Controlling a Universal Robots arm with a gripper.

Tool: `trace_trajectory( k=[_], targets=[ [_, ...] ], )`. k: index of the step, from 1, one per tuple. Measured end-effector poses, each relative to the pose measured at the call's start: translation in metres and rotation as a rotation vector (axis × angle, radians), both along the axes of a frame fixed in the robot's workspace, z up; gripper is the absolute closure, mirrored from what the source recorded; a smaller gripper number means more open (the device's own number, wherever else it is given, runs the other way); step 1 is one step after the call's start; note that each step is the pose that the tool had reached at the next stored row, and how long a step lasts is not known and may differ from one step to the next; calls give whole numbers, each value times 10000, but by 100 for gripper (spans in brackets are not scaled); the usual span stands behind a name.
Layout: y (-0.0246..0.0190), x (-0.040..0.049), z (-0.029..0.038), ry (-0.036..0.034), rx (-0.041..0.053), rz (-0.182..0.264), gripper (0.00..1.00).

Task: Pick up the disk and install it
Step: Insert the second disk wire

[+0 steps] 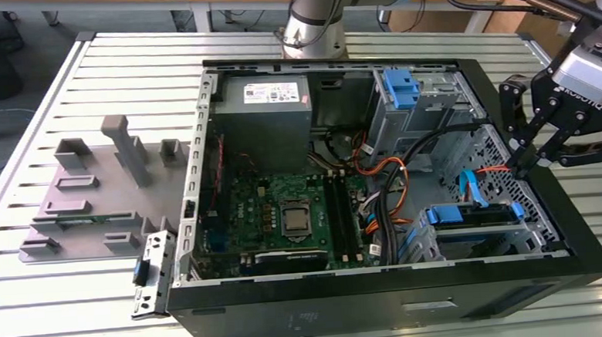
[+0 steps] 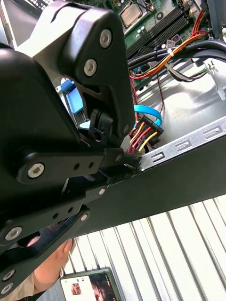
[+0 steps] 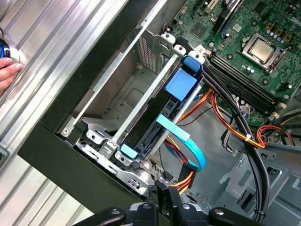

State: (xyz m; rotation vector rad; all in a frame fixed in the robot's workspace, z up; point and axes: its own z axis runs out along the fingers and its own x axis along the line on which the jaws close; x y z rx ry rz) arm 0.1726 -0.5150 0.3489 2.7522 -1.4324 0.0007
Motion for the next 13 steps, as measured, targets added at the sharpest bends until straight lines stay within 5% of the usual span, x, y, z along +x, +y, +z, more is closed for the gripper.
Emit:
trace_trajectory(
  k=[13],
  targets=[
    [0, 0, 1, 0, -19, 7, 79]
  ],
)
